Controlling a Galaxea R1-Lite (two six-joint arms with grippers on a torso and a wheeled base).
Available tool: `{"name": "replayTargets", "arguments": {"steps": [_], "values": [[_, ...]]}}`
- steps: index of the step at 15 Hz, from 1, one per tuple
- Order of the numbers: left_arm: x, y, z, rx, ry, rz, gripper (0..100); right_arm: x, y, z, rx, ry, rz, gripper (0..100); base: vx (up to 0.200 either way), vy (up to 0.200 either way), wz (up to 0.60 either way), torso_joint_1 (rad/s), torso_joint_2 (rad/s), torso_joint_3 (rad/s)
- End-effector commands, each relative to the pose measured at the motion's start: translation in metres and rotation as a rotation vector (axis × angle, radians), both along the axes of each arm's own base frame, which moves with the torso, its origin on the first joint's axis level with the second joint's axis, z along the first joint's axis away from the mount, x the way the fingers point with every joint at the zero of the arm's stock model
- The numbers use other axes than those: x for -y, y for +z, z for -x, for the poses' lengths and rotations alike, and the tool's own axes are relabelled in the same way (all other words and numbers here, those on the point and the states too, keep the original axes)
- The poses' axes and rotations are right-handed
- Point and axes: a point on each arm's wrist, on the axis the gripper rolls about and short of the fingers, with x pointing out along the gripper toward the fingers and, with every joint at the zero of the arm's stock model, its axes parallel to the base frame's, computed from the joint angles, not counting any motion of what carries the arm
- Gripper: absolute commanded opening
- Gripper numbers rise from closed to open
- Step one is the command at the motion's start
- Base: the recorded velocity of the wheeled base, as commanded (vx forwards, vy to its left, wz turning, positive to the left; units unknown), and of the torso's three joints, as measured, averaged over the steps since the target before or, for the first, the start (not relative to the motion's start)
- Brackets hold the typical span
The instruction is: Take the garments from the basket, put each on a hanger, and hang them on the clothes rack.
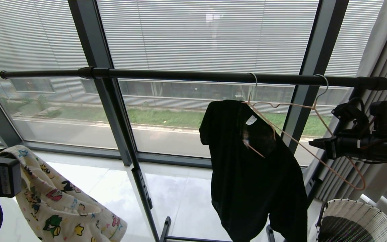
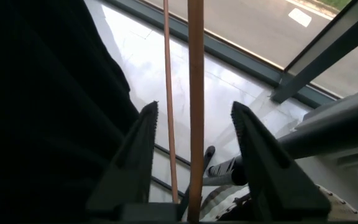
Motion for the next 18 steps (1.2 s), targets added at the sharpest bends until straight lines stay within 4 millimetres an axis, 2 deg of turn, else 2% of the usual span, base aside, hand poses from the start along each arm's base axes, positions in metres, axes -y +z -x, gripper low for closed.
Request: {"name": "replayTargets", "arguments": {"steps": [1,11,18], "values": [[0.000,0.000,0.000,-0.001,0.001,-0.001,0,0.000,0.001,-0.002,-0.001,-0.004,-0.007,0,0.000,0.000,0.00,0.000,0.00,0.000],[0.000,0.001,0.001,0.005,0.001,0.002,0,0.000,0.017,0.003,0.108,-0.028,-0.050,0,0.000,0.000,0.00,0.000,0.00,0.000],[0.000,0.001,0.001,0.008,0.001,0.003,0,0.000,0.028,0.038,0.194,-0.049,-0.114,0,0.000,0.000,0.00,0.000,0.00,0.000]]}}
